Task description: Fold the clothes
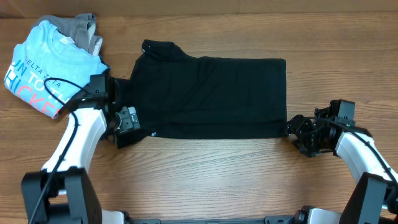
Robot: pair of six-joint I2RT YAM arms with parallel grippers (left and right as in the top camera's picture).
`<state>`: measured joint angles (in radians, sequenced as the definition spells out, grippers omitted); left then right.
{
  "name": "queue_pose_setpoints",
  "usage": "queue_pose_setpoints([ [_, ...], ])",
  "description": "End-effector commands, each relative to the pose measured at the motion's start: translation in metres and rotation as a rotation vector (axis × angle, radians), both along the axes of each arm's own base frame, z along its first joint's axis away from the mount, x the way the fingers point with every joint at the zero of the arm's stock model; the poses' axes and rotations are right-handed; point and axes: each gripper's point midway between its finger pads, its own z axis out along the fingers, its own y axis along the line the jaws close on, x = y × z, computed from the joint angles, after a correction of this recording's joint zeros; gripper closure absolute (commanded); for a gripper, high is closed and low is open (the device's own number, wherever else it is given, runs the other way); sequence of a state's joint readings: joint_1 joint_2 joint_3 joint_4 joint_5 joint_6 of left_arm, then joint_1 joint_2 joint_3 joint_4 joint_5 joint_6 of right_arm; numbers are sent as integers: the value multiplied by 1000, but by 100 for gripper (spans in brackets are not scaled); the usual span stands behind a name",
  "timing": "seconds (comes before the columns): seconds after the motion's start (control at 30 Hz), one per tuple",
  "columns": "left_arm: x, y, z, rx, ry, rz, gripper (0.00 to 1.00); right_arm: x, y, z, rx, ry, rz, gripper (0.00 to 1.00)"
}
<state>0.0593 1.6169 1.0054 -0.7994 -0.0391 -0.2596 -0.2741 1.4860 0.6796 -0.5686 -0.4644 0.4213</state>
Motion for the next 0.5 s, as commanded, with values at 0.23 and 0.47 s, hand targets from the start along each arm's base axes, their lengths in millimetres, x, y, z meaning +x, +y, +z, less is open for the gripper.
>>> queue_pose_setpoints([
  [0.23, -15, -17, -32, -72, 122, -95, 35, 13, 14, -6, -11, -93, 59, 64],
  [0.47, -11, -17, -31, -70, 109, -96, 32, 5, 19, -10, -12, -45, 56, 96],
])
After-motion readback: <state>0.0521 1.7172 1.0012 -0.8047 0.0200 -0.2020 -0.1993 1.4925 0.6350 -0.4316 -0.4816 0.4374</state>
